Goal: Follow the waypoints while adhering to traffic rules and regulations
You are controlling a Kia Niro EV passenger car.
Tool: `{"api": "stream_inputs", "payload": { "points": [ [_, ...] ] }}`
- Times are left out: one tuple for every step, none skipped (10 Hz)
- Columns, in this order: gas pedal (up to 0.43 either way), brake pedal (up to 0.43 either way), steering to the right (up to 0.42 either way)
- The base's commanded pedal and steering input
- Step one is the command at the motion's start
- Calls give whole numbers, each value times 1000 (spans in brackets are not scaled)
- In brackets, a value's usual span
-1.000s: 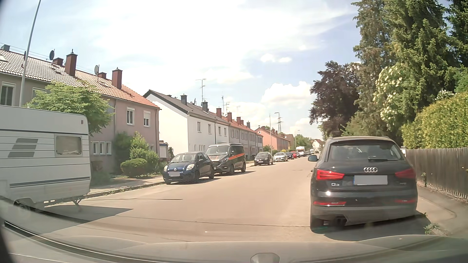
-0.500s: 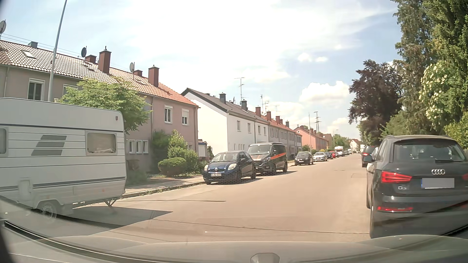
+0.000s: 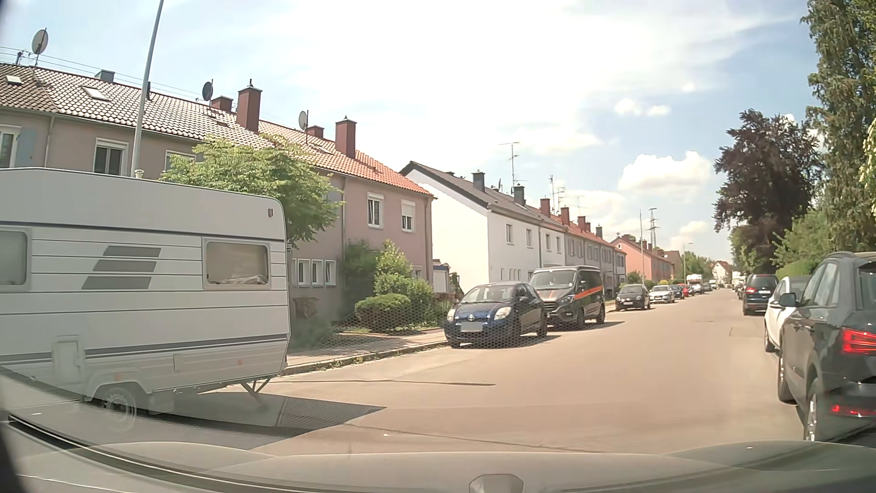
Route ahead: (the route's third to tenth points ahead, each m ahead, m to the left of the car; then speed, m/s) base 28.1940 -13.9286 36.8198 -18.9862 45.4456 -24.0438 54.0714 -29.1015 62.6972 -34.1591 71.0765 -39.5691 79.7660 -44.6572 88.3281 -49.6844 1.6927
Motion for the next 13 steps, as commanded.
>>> {"api": "stream_inputs", "payload": {
  "points": [
    [157,0,-300],
    [157,0,-218],
    [157,0,-110],
    [157,0,-23],
    [157,0,26],
    [157,0,68],
    [157,0,142],
    [157,0,229],
    [157,0,285],
    [157,0,337],
    [157,0,372],
    [157,0,417],
    [157,0,445]
  ]
}}
